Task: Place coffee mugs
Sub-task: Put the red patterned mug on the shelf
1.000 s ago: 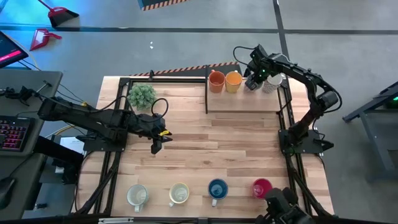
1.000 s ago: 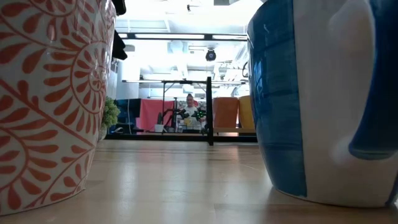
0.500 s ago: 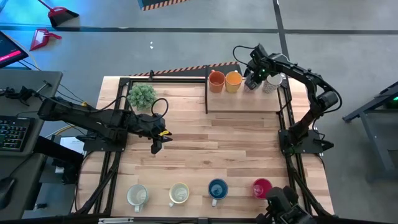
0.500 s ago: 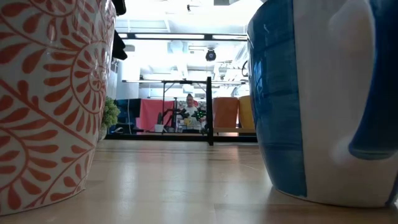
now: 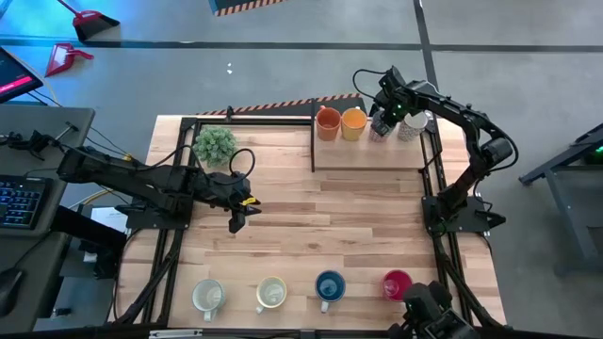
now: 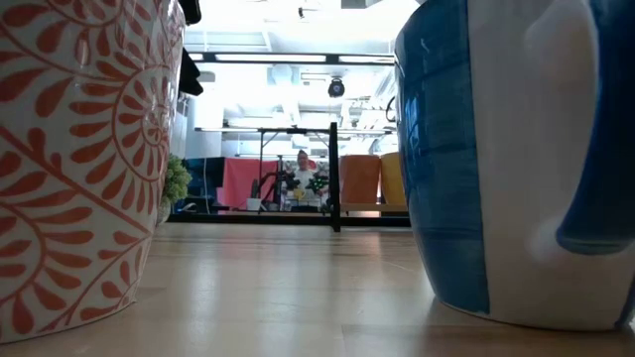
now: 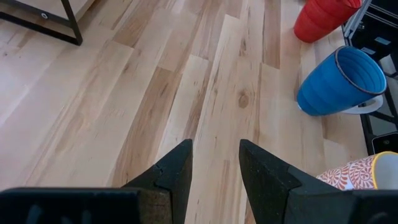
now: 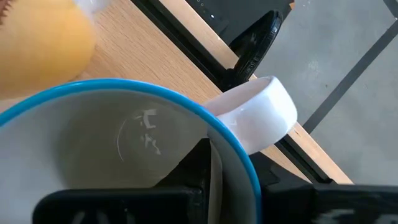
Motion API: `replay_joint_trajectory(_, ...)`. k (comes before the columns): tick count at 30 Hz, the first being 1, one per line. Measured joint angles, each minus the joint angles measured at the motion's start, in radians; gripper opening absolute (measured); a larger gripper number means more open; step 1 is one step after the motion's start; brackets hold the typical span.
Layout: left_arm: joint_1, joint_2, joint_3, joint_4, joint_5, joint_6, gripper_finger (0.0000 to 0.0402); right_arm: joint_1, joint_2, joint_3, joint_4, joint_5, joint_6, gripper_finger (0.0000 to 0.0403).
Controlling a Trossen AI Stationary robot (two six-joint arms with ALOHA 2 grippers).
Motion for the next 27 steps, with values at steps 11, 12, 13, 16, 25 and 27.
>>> replay_joint_trajectory(11,0.0,0.0,0.0,-0.001,0.0,0.0,0.0119,0.0,0.0,0.0,-0.004,-0.001,-0.019,0.0037)
replay_joint_trajectory(12,0.0,0.0,0.0,-0.001,0.0,0.0,0.0119,0.0,0.0,0.0,-0.004,0.0,-0.019,0.0037)
replay_joint_trajectory(13,0.0,0.0,0.0,-0.001,0.0,0.0,0.0119,0.0,0.0,0.0,-0.004,0.0,-0.019,0.0037)
replay_joint_trajectory(16,0.0,0.0,0.0,-0.001,0.0,0.0,0.0119,0.0,0.0,0.0,0.002,-0.001,-0.019,0.0037)
replay_joint_trajectory(25,0.0,0.0,0.0,0.0,0.0,0.0,0.0119,0.0,0.0,0.0,0.02,-0.017,-0.022,0.0037)
replay_joint_trajectory(27,0.0,0.0,0.0,0.0,0.0,0.0,0.0119,0.0,-0.001,0.0,0.016,-0.02,-0.022,0.0037)
